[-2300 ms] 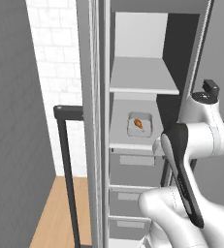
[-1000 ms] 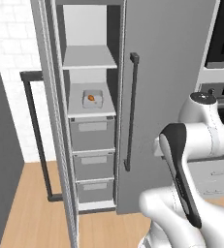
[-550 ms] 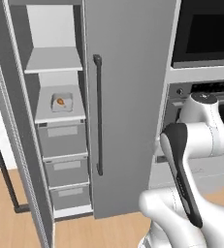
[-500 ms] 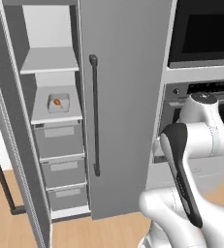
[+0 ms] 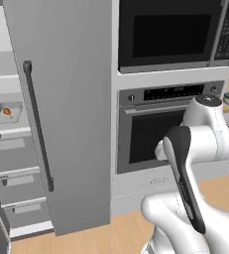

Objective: Take the meat container that has the chicken drumstick and place it on the second highest rack of the freezer. Then take the vegetable container that has the mushroom and broccoli and place it on the highest rack of the freezer.

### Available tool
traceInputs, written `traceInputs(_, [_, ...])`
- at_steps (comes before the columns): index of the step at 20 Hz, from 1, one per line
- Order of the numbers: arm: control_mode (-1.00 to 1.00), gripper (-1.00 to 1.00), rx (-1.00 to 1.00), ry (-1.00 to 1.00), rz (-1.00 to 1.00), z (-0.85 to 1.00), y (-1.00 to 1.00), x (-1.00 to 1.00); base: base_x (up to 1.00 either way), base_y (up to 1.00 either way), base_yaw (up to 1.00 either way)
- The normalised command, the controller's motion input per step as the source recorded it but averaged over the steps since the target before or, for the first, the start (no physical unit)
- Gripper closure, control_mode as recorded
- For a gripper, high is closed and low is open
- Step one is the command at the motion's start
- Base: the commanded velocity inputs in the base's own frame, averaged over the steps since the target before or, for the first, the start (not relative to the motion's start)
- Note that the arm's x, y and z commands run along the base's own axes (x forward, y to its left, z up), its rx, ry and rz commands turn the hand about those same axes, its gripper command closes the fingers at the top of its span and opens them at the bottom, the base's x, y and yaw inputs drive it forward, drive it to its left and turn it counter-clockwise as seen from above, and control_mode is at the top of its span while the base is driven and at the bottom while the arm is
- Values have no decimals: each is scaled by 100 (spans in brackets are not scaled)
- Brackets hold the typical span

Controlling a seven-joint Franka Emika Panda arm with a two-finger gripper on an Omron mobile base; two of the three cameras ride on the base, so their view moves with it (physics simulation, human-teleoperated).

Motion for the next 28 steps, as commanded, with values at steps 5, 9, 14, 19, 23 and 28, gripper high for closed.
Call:
traceInputs(5, [100, -100, 0, 0, 0, 0, 0, 0, 64, -77, -1])
traceInputs(9, [100, -100, 0, 0, 0, 0, 0, 0, 39, -83, 0])
traceInputs(14, [100, -100, 0, 0, 0, 0, 0, 0, 3, -82, -2])
traceInputs(19, [100, -100, 0, 0, 0, 0, 0, 0, 9, -77, -6])
traceInputs(23, [100, -100, 0, 0, 0, 0, 0, 0, 26, -72, -3])
traceInputs(28, [100, -100, 0, 0, 0, 0, 0, 0, 46, -62, 0])
